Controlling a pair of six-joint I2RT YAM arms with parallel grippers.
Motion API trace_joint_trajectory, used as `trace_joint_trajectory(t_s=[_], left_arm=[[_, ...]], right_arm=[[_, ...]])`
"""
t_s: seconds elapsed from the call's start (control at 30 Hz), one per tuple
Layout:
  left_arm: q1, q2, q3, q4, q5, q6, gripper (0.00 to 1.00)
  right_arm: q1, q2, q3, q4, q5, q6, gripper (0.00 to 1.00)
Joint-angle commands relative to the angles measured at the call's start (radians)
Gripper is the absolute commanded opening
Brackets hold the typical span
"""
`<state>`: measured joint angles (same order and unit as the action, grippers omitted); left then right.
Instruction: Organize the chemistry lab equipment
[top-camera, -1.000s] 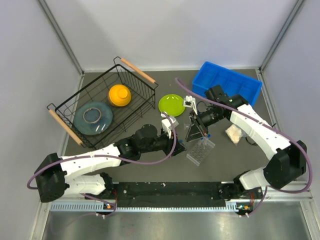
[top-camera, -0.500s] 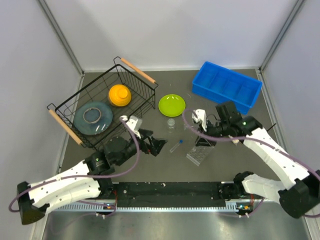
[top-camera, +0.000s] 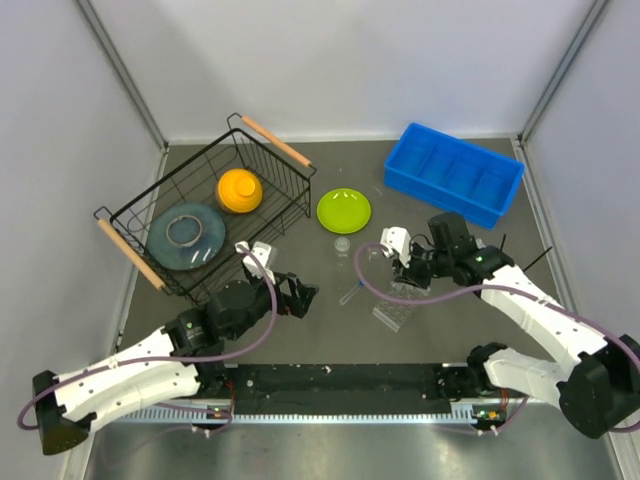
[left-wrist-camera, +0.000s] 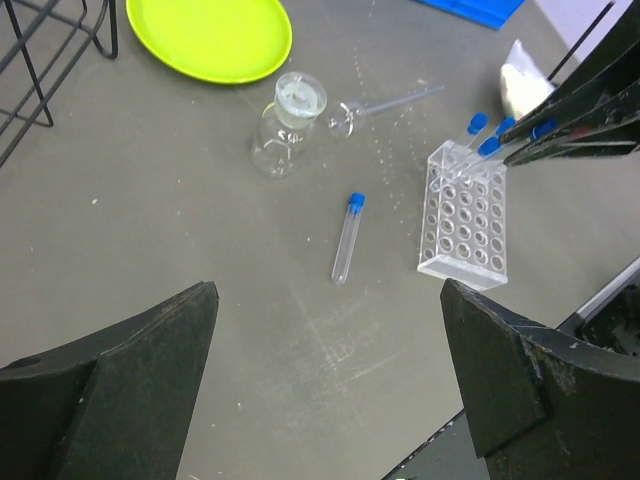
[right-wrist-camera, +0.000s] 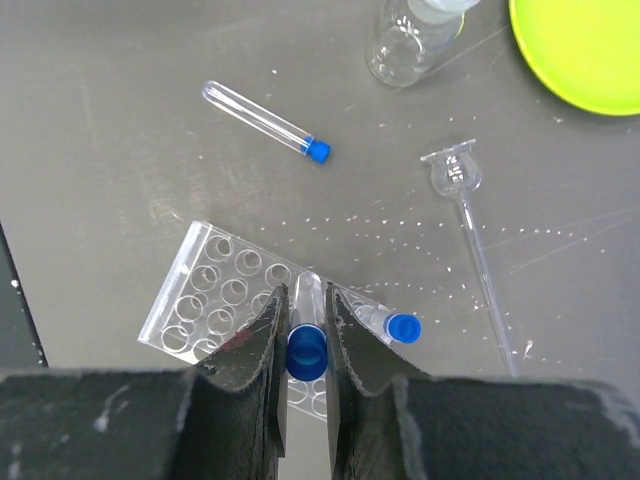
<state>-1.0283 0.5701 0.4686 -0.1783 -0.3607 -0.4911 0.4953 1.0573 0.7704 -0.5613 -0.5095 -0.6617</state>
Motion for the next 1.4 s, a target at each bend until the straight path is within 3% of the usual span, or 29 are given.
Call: trace_joint_trajectory(t_s=[0.0, 1.03, 1.37], left_arm=[[0.002, 0.043, -0.001, 0.028, 0.0, -0.004, 0.99], [0.004, 0.079, -0.076, 0.108, 0.054, -0.024, 0.99], [0.002, 0.151, -0.061, 0.138, 0.045, -0.018, 0.98]], right_arm=[[0.012, 0.03, -0.011, 0.093, 0.034, 0.004, 0.09], [0.011, 0.127, -0.013, 0.017, 0.025, -0.012, 0.12], [0.012, 0.184, -0.003, 0.015, 0.023, -0.021, 0.18]])
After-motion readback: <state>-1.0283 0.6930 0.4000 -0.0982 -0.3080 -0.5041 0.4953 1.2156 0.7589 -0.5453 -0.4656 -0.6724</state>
